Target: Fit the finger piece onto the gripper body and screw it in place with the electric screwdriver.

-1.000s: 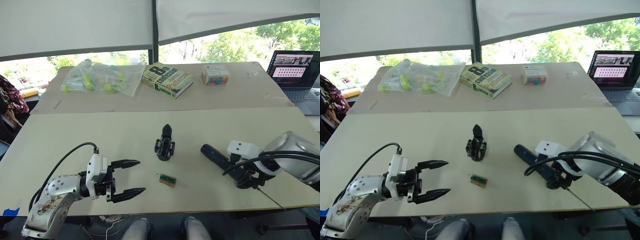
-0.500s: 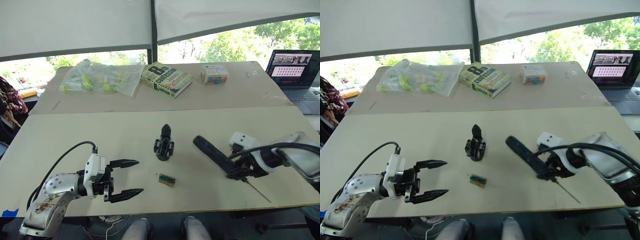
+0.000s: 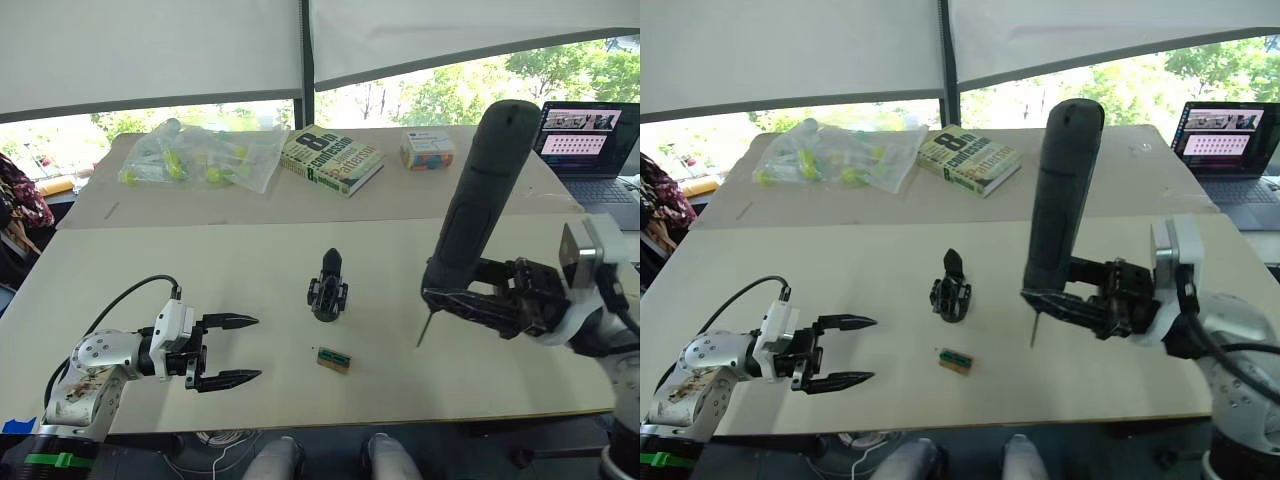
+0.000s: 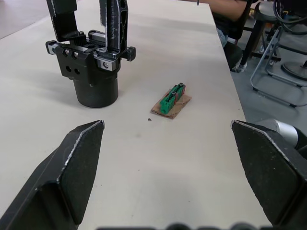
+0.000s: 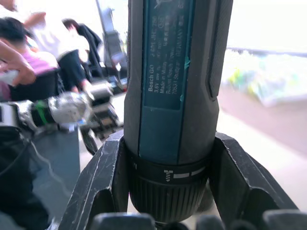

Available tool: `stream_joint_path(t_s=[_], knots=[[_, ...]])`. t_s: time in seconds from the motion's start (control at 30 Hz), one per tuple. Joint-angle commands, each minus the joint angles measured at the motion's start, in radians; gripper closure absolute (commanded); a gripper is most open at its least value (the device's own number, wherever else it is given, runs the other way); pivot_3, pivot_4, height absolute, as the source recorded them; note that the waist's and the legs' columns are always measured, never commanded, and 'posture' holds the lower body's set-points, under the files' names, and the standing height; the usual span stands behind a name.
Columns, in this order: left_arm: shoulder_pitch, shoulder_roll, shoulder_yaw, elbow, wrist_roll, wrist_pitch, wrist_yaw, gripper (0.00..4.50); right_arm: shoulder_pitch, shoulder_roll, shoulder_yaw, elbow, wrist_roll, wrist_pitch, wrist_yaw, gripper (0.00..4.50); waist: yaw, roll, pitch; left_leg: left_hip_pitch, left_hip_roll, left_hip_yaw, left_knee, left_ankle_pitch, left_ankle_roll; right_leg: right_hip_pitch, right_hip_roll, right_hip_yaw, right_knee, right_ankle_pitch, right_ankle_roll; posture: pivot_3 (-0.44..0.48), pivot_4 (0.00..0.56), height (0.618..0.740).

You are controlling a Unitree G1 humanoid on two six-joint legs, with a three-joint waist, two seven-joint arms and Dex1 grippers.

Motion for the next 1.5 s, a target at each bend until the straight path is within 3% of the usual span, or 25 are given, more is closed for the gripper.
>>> stream_joint_path(t_s=[0.03, 0.27, 0.53, 0.9, 1.5], knots=[[-0.008, -0.006, -0.034, -0.024, 0.008, 0.016, -0.007, 0.0, 0.003, 0.06, 0.122, -0.044, -0.066, -0.197, 0.048, 2.58, -0.003, 0.0, 0.0, 0.001, 0.0, 0.0, 0.0, 0.0, 0.0, 0.0, 0.0, 0.0, 0.0, 0.0, 0.0, 0.0, 0.15, 0.74], [-0.042, -0.06, -0.094, 0.008, 0.063, 0.016, 0.048, 0.0, -0.008, 0.106, 0.327, 0.132, -0.203, -0.447, 0.206, 2.58, -0.008, 0.0, 0.0, 0.002, -0.001, 0.0, 0.0, 0.0, 0.0, 0.002, 0.0, 0.0, 0.0, 0.0, 0.0, 0.0, 0.15, 0.74], [-0.097, -0.123, -0.149, 0.074, 0.139, -0.047, 0.077, 0.0, -0.056, 0.098, 0.381, 0.267, -0.237, -0.58, 0.278, 2.58, -0.012, 0.0, 0.0, 0.003, -0.001, 0.0, 0.0, 0.0, -0.001, 0.001, 0.0, 0.0, 0.001, 0.0, 0.0, 0.0, 0.15, 0.74], [-0.145, -0.221, -0.229, 0.136, 0.207, -0.074, 0.122, 0.0, -0.094, 0.119, 0.434, 0.271, -0.236, -0.563, 0.193, 2.58, -0.015, -0.001, 0.0, 0.003, -0.001, 0.0, 0.0, 0.0, -0.002, 0.0, 0.001, 0.001, 0.002, 0.0, 0.0, 0.0, 0.15, 0.74], [-0.142, -0.261, -0.265, 0.175, 0.249, -0.105, 0.145, 0.0, -0.059, 0.115, 0.506, 0.293, -0.302, -0.588, 0.173, 2.58, -0.014, -0.001, 0.0, 0.003, -0.001, 0.0, 0.0, 0.001, -0.002, 0.001, 0.001, 0.001, 0.002, 0.0, 0.0, 0.0, 0.15, 0.74]])
